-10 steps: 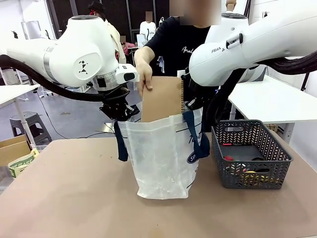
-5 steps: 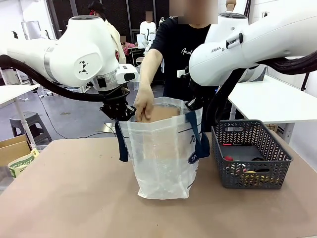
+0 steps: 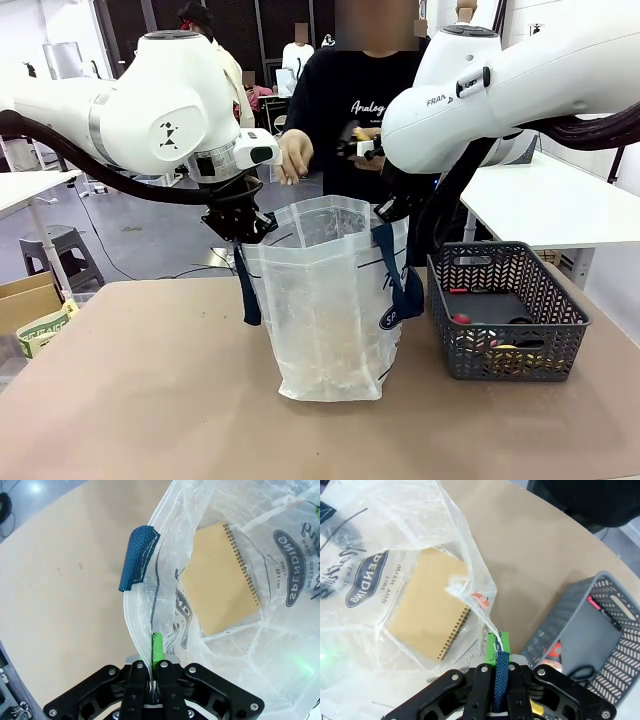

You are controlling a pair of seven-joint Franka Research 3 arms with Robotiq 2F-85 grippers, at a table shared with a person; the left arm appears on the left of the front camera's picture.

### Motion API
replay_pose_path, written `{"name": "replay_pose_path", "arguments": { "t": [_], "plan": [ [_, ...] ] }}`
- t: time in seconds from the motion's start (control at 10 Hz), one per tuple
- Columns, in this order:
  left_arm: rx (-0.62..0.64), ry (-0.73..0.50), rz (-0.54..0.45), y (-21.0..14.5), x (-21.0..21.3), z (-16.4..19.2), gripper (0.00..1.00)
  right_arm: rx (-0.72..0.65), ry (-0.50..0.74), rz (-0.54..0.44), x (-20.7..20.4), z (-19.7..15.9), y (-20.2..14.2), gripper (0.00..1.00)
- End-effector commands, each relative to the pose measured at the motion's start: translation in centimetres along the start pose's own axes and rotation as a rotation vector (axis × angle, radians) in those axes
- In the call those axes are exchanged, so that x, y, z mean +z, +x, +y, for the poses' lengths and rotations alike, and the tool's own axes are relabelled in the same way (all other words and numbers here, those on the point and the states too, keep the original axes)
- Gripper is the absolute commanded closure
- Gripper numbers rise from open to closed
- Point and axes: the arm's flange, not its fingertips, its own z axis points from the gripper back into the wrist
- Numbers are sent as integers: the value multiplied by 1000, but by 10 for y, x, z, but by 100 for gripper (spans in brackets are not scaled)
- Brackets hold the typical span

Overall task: Transfer purchased items from the store into the shopping bag.
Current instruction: Move the Reusable shopping bag to the right side of the table.

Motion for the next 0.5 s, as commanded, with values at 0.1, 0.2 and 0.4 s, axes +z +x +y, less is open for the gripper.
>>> {"name": "replay_pose_path", "arguments": {
  "t": [0.1,0.2,0.4],
  "plan": [
    [2,1,0,0,0,1,100,-2,0,1,-1,-1,-1,100],
    [2,1,0,0,0,1,100,-2,0,1,-1,-1,-1,100],
    [2,1,0,0,0,1,100,-2,0,1,-1,-1,-1,100]
  ]
}}
